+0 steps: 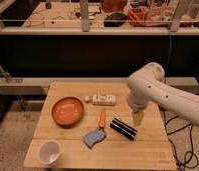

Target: Wipe the white sponge on the table

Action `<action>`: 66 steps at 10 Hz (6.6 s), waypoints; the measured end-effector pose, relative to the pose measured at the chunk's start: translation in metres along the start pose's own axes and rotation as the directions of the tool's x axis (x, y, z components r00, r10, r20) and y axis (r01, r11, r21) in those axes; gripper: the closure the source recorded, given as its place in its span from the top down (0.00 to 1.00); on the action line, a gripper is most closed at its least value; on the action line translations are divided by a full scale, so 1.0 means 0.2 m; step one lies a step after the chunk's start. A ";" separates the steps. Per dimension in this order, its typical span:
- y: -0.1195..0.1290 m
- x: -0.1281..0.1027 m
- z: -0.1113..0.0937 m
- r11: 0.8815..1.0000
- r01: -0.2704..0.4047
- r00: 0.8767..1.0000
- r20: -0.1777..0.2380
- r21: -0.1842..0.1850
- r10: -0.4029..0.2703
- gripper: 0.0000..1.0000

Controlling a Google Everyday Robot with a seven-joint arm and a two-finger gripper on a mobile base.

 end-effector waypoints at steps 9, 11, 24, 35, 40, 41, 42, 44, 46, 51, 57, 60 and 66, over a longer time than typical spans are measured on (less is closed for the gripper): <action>-0.03 -0.25 0.09 0.983 0.184 0.983 0.015 0.003 -0.184 0.80; -0.04 -0.30 0.11 0.975 0.221 0.975 0.025 0.007 -0.221 0.80; -0.04 -0.50 0.30 0.903 0.429 0.900 0.085 0.002 -0.428 0.80; -0.03 -0.67 0.41 0.805 0.592 0.803 0.108 -0.035 -0.586 0.80; -0.02 -0.75 0.41 0.760 0.649 0.758 0.116 -0.039 -0.642 0.80; -0.02 -0.75 0.41 0.754 0.655 0.753 0.118 -0.039 -0.648 0.80; -0.02 -0.76 0.42 0.748 0.662 0.746 0.120 -0.040 -0.655 0.80; 0.00 -0.78 0.43 0.725 0.687 0.723 0.127 -0.042 -0.679 0.80; 0.03 -0.79 0.45 0.711 0.702 0.709 0.131 -0.044 -0.693 0.80; 0.06 -0.83 0.48 0.671 0.741 0.668 0.139 -0.034 -0.731 0.80; 0.08 -0.92 0.48 0.626 0.779 0.622 0.150 -0.022 -0.769 0.80; 0.10 -0.92 0.53 0.599 0.800 0.595 0.159 -0.028 -0.788 0.80; 0.15 -0.93 0.61 0.571 0.821 0.565 0.181 -0.021 -0.805 0.80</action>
